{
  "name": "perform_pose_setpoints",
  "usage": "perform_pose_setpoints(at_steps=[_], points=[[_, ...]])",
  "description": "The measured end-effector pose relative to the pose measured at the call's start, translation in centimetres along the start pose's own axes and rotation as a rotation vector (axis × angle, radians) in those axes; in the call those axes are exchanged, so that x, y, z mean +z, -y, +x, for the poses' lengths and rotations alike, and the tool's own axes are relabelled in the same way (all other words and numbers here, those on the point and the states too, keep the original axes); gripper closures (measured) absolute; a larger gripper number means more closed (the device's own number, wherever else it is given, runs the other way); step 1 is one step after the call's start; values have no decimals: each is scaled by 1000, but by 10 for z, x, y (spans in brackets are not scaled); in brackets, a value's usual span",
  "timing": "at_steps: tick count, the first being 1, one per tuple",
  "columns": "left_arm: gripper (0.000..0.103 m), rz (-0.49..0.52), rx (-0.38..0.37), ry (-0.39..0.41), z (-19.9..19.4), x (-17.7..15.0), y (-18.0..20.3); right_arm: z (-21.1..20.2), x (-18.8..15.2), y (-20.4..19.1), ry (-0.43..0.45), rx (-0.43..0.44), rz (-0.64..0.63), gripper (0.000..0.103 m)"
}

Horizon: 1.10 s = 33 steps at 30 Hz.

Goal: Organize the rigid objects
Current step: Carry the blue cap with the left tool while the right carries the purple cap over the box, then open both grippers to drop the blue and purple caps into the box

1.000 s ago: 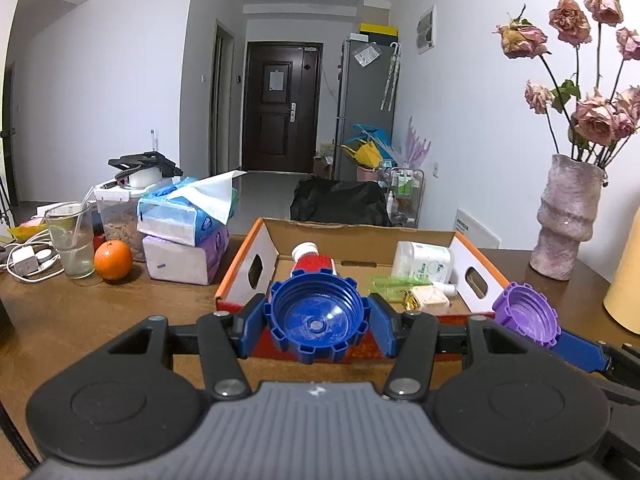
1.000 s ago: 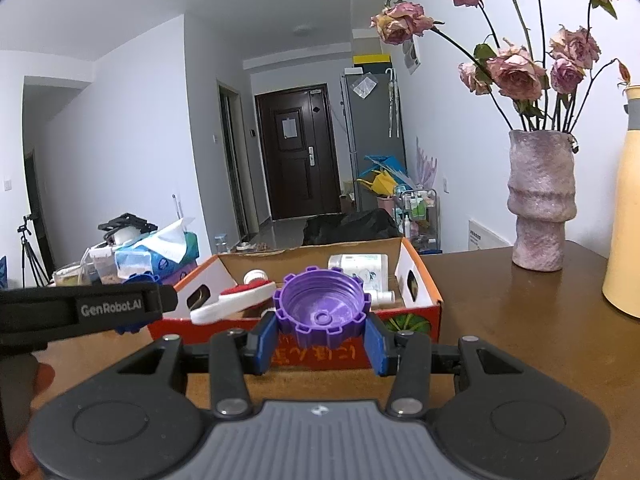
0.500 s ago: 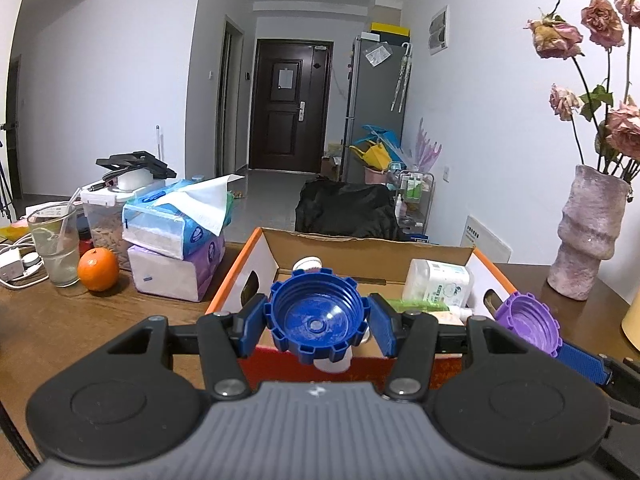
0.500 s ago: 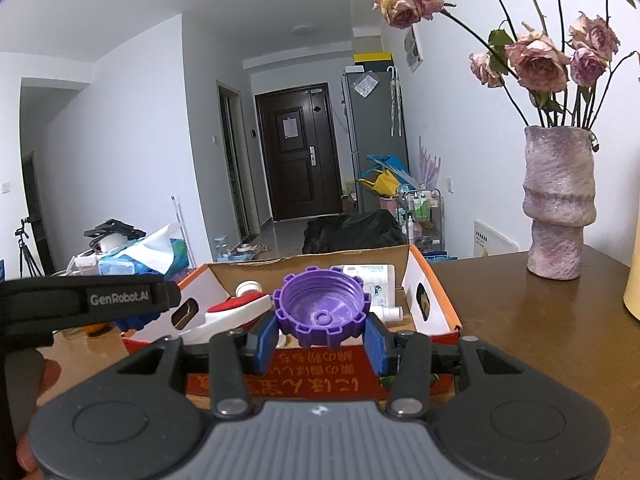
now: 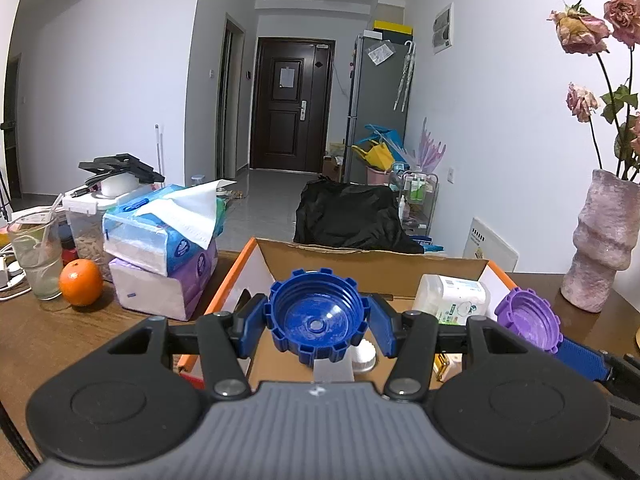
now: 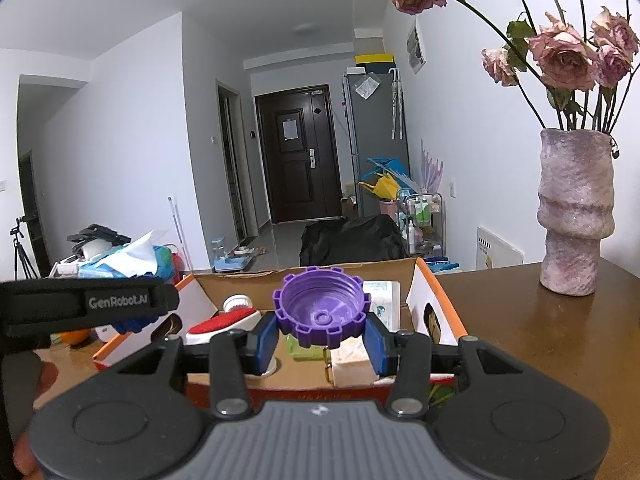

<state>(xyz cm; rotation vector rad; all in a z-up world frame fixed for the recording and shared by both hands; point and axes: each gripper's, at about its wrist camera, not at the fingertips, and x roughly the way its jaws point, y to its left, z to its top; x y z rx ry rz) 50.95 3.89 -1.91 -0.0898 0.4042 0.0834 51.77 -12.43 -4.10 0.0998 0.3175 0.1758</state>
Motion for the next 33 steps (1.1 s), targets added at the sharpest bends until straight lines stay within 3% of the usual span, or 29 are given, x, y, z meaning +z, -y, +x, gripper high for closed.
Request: perform_pose_setpoints(at_steps=[21, 33], points=[[47, 17, 8, -1, 49, 16, 6, 51, 11, 9, -19, -12, 5, 58], [47, 3, -3, -42, 78, 23, 1, 72, 14, 10, -47, -12, -7, 58]])
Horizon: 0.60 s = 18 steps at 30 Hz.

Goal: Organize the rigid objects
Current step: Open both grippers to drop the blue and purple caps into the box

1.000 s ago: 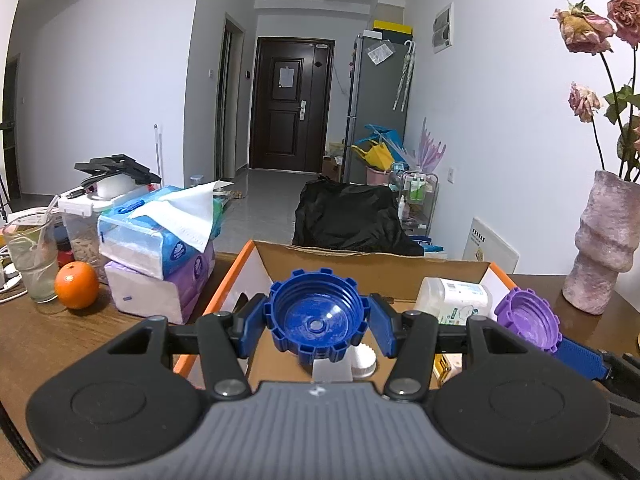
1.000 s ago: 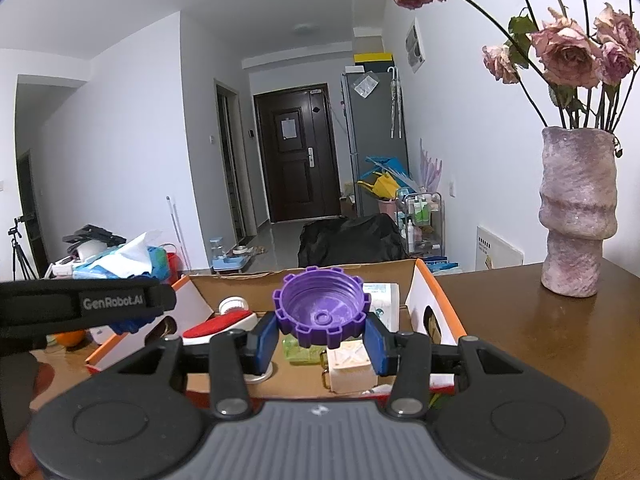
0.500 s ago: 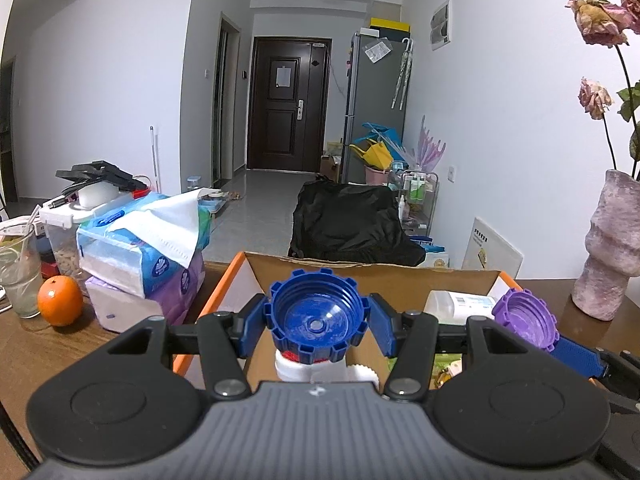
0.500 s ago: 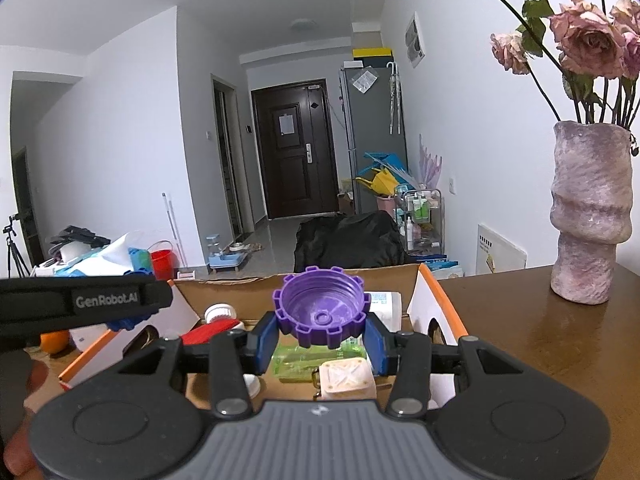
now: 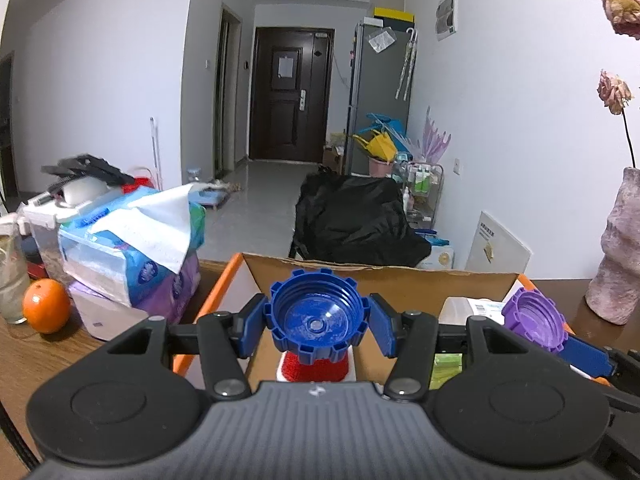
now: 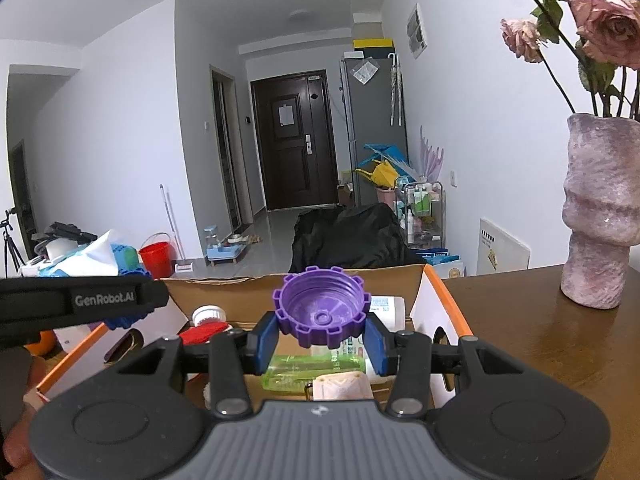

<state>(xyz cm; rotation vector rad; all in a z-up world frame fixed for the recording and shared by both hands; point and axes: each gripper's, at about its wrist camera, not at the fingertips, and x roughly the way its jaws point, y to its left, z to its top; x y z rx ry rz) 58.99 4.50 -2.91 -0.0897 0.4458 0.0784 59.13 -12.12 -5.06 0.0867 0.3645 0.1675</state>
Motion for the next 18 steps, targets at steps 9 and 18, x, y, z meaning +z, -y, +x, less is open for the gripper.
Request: perform_pose_setpoints(at_steps=[9, 18], points=[[47, 4, -16, -14, 10, 4, -1, 11, 3, -1, -15, 3, -19, 58], [34, 0, -40, -27, 10, 6, -5, 13, 7, 1, -40, -5, -24, 58]])
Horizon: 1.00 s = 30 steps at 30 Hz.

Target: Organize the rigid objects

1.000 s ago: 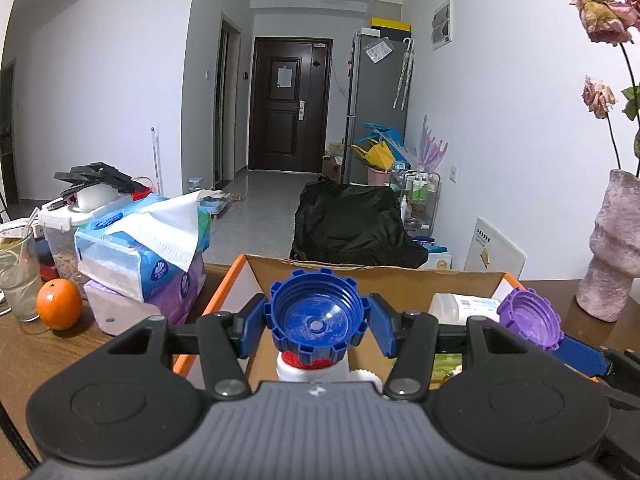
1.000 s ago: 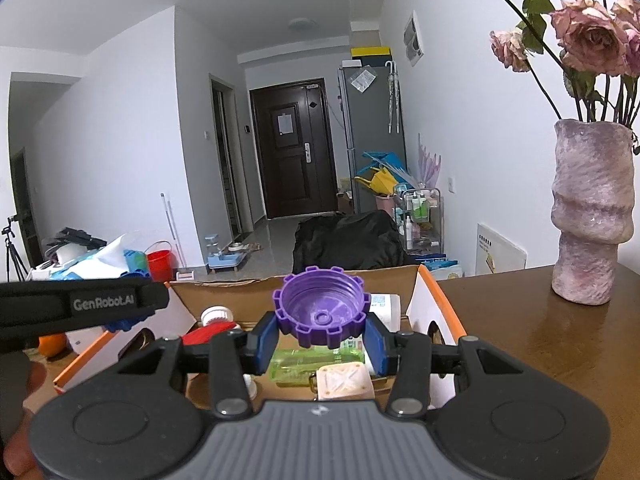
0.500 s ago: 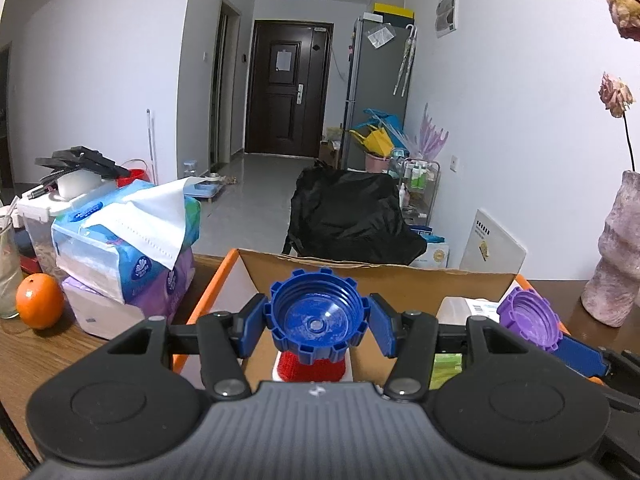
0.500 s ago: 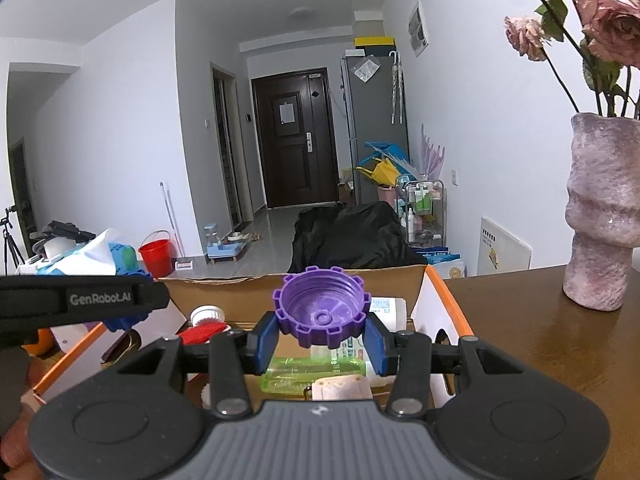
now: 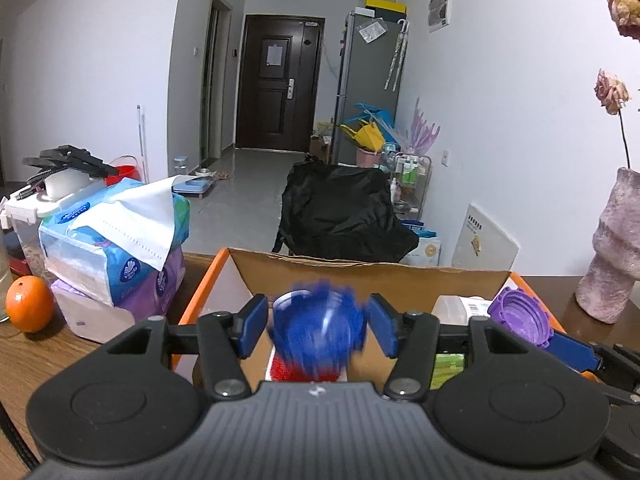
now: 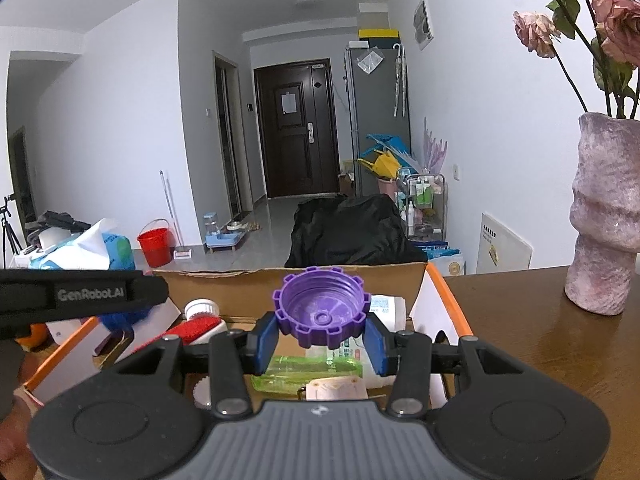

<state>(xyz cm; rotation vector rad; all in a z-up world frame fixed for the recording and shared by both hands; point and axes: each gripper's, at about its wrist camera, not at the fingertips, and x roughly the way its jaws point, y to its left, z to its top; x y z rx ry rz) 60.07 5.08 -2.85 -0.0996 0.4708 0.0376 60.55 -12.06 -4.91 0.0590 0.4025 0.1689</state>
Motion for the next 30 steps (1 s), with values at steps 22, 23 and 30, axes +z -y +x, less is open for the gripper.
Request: perform_pose_setpoints(at_steps=[22, 23, 30], points=[[0, 23, 49, 50, -13, 2, -4, -16, 5, 13, 38, -48, -5, 0], [0, 21, 46, 52, -13, 3, -4, -17, 5, 12, 39, -48, -7, 0], [0, 25, 30, 59, -23, 3, -1, -25, 6, 9, 45, -50, -21, 0]])
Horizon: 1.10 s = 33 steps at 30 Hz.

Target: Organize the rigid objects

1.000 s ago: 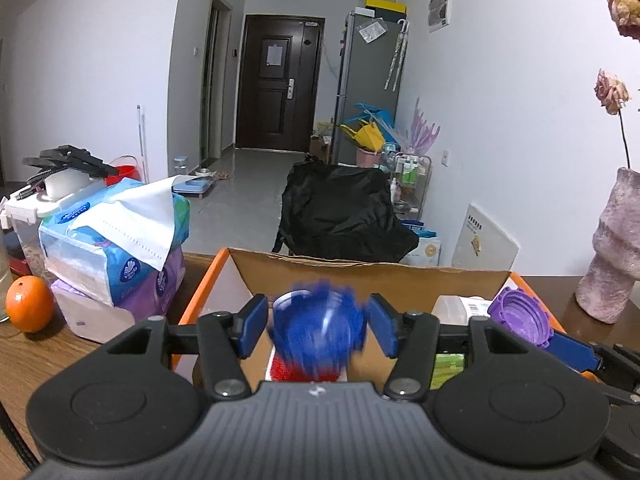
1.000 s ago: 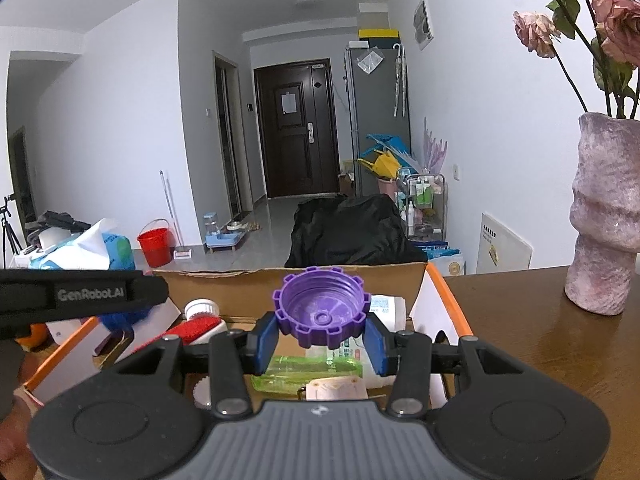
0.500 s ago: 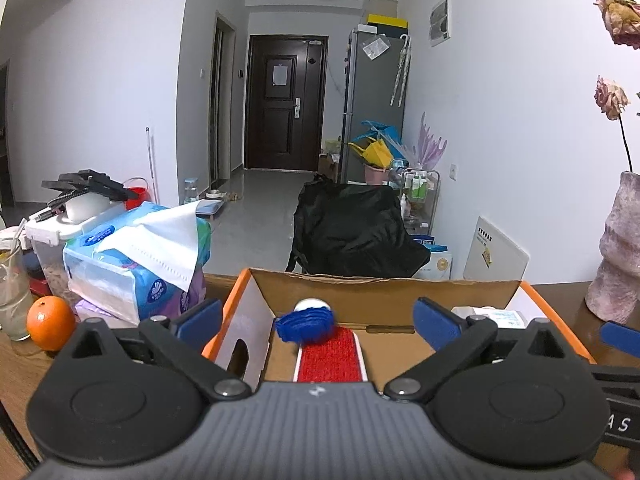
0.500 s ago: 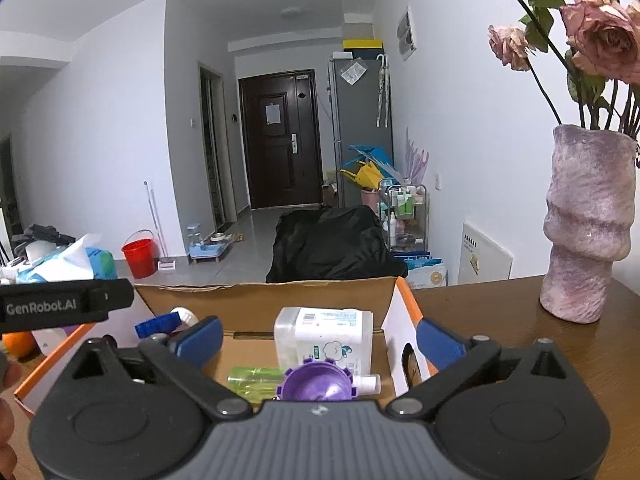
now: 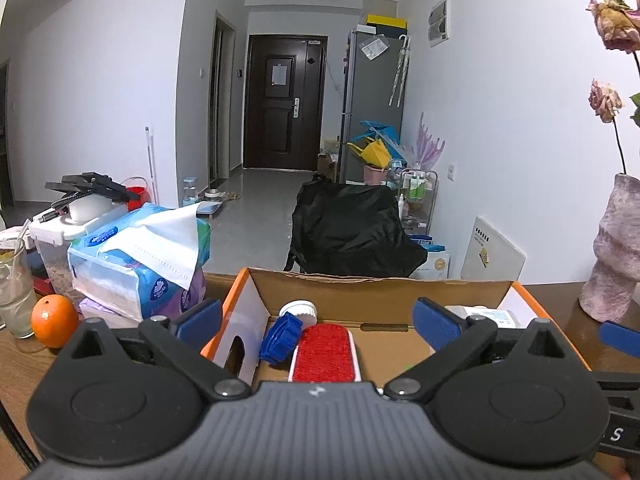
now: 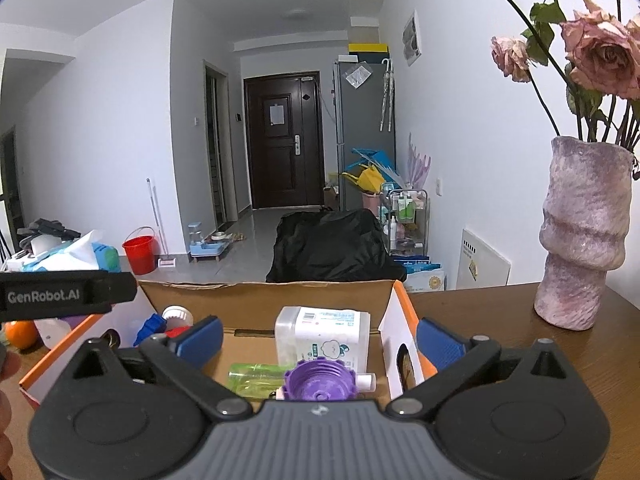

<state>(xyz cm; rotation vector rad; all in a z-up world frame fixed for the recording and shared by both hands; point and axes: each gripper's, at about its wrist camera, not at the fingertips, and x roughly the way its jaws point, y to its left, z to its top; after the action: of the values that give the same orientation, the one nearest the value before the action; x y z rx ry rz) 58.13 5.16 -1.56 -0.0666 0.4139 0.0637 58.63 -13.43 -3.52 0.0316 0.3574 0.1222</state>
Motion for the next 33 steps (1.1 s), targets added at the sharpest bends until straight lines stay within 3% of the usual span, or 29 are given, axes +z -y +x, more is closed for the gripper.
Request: perform_pose_setpoints(at_steps=[19, 33], points=[[0, 14, -9, -6, -42, -9, -2, -50, -8, 1, 6, -6, -17, 0], [0, 15, -3, 21, -102, -26, -5, -111, -22, 1, 17, -2, -19, 0]])
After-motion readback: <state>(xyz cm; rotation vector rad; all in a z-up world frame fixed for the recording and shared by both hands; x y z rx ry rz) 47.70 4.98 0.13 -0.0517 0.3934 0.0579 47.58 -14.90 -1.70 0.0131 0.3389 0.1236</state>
